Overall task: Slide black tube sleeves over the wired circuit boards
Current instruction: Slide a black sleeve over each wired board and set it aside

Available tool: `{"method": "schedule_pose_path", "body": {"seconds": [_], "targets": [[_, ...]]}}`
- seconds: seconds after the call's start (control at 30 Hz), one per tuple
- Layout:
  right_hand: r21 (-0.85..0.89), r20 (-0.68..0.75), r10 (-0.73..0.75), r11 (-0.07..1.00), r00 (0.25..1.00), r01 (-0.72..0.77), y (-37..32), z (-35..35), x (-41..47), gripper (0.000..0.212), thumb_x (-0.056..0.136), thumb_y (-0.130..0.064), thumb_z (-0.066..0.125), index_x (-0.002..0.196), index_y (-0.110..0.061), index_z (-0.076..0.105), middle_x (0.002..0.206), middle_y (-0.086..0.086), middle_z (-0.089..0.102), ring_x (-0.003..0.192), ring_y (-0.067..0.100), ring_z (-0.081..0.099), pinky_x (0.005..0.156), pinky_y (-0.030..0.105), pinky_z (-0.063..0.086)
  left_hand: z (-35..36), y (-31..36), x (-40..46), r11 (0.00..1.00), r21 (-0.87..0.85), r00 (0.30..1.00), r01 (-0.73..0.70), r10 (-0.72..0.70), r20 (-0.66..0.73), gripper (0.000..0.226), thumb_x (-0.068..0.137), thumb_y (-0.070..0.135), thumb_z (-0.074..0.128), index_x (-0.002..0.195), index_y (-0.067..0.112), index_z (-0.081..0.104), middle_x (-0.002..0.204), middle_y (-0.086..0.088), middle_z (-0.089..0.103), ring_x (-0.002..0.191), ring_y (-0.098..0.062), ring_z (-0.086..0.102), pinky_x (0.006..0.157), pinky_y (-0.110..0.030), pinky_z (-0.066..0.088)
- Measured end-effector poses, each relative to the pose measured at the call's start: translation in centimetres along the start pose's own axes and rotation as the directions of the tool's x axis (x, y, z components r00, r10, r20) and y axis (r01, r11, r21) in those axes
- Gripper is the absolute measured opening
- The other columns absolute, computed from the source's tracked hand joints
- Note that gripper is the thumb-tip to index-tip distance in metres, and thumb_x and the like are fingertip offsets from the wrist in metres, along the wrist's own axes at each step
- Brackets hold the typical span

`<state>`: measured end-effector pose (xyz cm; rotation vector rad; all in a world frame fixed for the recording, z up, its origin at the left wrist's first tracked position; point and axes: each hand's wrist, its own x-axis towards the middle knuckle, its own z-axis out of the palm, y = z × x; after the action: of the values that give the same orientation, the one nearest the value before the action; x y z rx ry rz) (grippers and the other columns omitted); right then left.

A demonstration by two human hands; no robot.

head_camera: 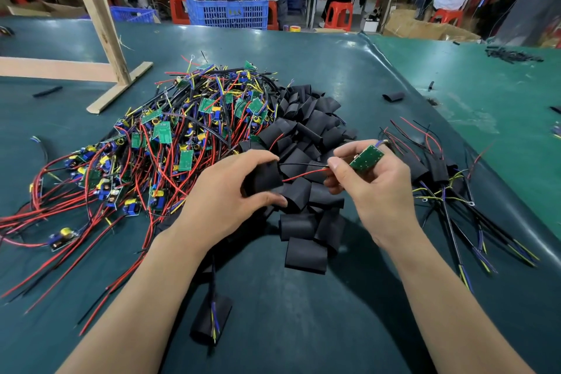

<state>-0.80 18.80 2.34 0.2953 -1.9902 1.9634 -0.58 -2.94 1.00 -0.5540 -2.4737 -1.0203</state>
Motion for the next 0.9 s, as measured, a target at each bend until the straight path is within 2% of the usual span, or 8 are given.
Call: {"method": "schedule_pose_path", "body": {"seconds": [0.2, 0.37, 0.43, 0.57, 0.63, 0.73, 0.8, 0.9], "targets": [[-0.115, 0.127, -0.009, 0.993, 0.992, 0.024, 0.3, 1.4, -1.0, 0.010, 0.087, -0.005, 0.072, 0.090, -0.012, 0.066, 0.078, 0.006, 0.066, 0.071, 0.030, 0.064, 0.063, 0.042, 0.055, 0.4, 0.9, 0.2, 0.938, 0.261, 0.974, -0.226, 0.216, 0.067, 0.062, 0.078, 0.061, 0.062, 0.120, 0.015, 0.067, 0.089, 0.004, 0.070, 0.081, -0.024, 0.061, 0.072, -0.044, 0.046], [0.032, 0.234, 0.013, 0.999, 0.972, -0.021, 0.6, 1.6, -1.3, 0.014, 0.085, -0.002, 0.063, 0.090, -0.015, 0.061, 0.097, -0.006, 0.068, 0.088, 0.006, 0.064, 0.075, 0.020, 0.050, 1.2, 1.9, 0.4, 0.961, 0.211, 0.977, -0.180, 0.148, 0.155, 0.061, 0.087, 0.057, 0.046, 0.126, 0.012, 0.061, 0.109, -0.003, 0.069, 0.097, -0.028, 0.065, 0.079, -0.044, 0.051], [0.100, 0.252, 0.031, 0.993, 0.967, -0.057, 0.6, 1.5, -1.3, 0.007, 0.085, -0.016, 0.065, 0.092, -0.017, 0.064, 0.105, -0.007, 0.068, 0.095, 0.006, 0.063, 0.078, 0.020, 0.050, 1.6, 2.2, 0.4, 0.982, 0.144, 0.980, -0.120, 0.095, 0.174, 0.059, 0.090, 0.056, 0.044, 0.127, 0.013, 0.059, 0.111, -0.004, 0.066, 0.098, -0.028, 0.064, 0.080, -0.043, 0.051], [0.266, 0.230, 0.253, 0.913, 0.940, -0.310, -0.2, 1.8, -0.7, 0.055, 0.090, -0.059, 0.043, 0.080, -0.017, 0.075, 0.104, 0.003, 0.072, 0.085, 0.016, 0.068, 0.066, 0.029, 0.052, 1.7, 2.3, 0.4, 0.986, 0.145, 0.985, -0.088, 0.064, 0.162, 0.044, 0.094, 0.044, 0.051, 0.127, 0.016, 0.058, 0.120, 0.001, 0.066, 0.105, -0.027, 0.064, 0.082, -0.043, 0.052], [0.173, 0.190, 0.280, 0.934, 0.941, -0.313, -0.2, 1.7, -0.5, 0.054, 0.092, -0.052, 0.038, 0.081, -0.018, 0.077, 0.083, 0.011, 0.070, 0.067, 0.022, 0.063, 0.055, 0.025, 0.044, 1.5, 2.3, 0.3, 0.980, 0.173, 0.986, -0.099, 0.073, 0.151, 0.048, 0.094, 0.052, 0.046, 0.124, 0.017, 0.060, 0.119, 0.004, 0.066, 0.103, -0.025, 0.065, 0.079, -0.042, 0.053], [0.109, 0.205, 0.247, 0.956, 0.947, -0.273, -0.1, 0.7, -0.2, 0.034, 0.092, -0.039, 0.051, 0.092, -0.018, 0.078, 0.064, 0.014, 0.038, 0.051, 0.024, 0.031, 0.044, 0.023, 0.022, 1.2, 2.1, 0.3, 0.983, 0.165, 0.985, -0.082, 0.055, 0.164, 0.051, 0.093, 0.057, 0.042, 0.124, 0.020, 0.060, 0.120, 0.007, 0.066, 0.106, -0.021, 0.064, 0.080, -0.042, 0.052], [0.200, 0.270, 0.234, 0.935, 0.934, -0.292, -0.5, -0.3, 0.0, 0.020, 0.089, -0.028, 0.066, 0.094, -0.013, 0.078, 0.078, 0.008, 0.053, 0.052, 0.010, 0.036, 0.043, 0.019, 0.031, 0.9, 2.0, 0.3, 0.983, 0.166, 0.985, -0.083, 0.055, 0.166, 0.052, 0.093, 0.058, 0.040, 0.123, 0.021, 0.060, 0.119, 0.008, 0.066, 0.106, -0.019, 0.064, 0.080, -0.042, 0.052], [0.244, 0.270, 0.257, 0.914, 0.928, -0.324, -1.0, -0.8, 0.1, 0.018, 0.076, -0.017, 0.070, 0.091, -0.010, 0.077, 0.086, 0.006, 0.069, 0.064, 0.012, 0.061, 0.058, 0.021, 0.051, 0.6, 2.0, 0.4, 0.976, 0.184, 0.977, -0.114, 0.076, 0.201, 0.054, 0.093, 0.060, 0.038, 0.123, 0.020, 0.058, 0.116, 0.007, 0.065, 0.106, -0.017, 0.062, 0.081, -0.040, 0.052]]}}
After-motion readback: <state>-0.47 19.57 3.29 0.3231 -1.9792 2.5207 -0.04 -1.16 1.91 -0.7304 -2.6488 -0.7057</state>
